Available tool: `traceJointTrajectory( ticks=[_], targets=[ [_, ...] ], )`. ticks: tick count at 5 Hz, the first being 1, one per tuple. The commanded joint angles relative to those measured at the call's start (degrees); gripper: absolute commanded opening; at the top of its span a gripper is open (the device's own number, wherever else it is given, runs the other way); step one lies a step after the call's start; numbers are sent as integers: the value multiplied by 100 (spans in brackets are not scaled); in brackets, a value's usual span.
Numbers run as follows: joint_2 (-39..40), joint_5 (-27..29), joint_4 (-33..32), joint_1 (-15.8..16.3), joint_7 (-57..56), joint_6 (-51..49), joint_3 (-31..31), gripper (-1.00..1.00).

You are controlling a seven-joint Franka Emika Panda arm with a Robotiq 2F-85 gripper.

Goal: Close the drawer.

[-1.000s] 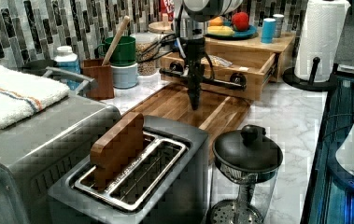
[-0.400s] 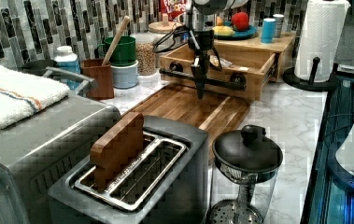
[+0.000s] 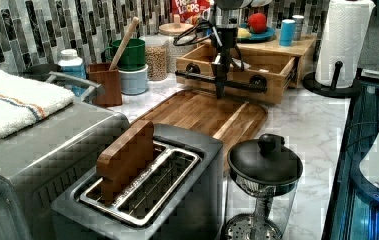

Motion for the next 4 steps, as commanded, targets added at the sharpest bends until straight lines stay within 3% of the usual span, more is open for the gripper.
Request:
traceJointTrajectory(
  ticks=[1, 2, 4],
  targets=[
    [304, -286, 810, -396, -427, 641, -466, -100],
    [472, -20, 942, -536, -491, 871, -598, -100],
    [493, -420, 1413, -825, -639, 599, -885, -100]
  ],
)
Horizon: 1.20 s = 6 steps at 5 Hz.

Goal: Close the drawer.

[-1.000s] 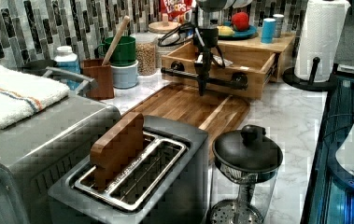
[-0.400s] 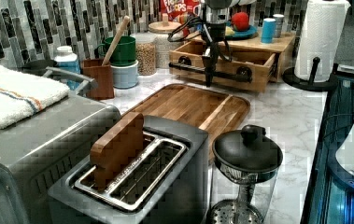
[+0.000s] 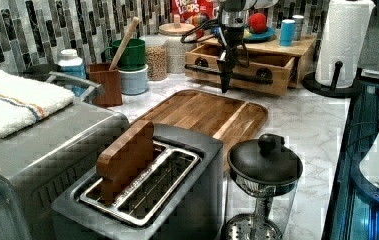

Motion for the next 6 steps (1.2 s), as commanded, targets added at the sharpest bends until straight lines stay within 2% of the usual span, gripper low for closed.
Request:
traceJointTrajectory(
  ticks=[1, 2, 3, 4, 5, 6],
  targets=[
    [394, -389, 1440, -775, -897, 411, -548, -100],
    [661, -299, 1877, -937, -1282, 375, -636, -100],
    [806, -467, 2304, -1041, -1424, 204, -773, -100],
    [999, -717, 2869, -1284, -1501, -105, -699, -100],
    [1100, -803, 3250, -1189, -1450, -442, -883, -100],
    [1063, -800, 3274, -1171, -1300, -657, -883, -100]
  ],
)
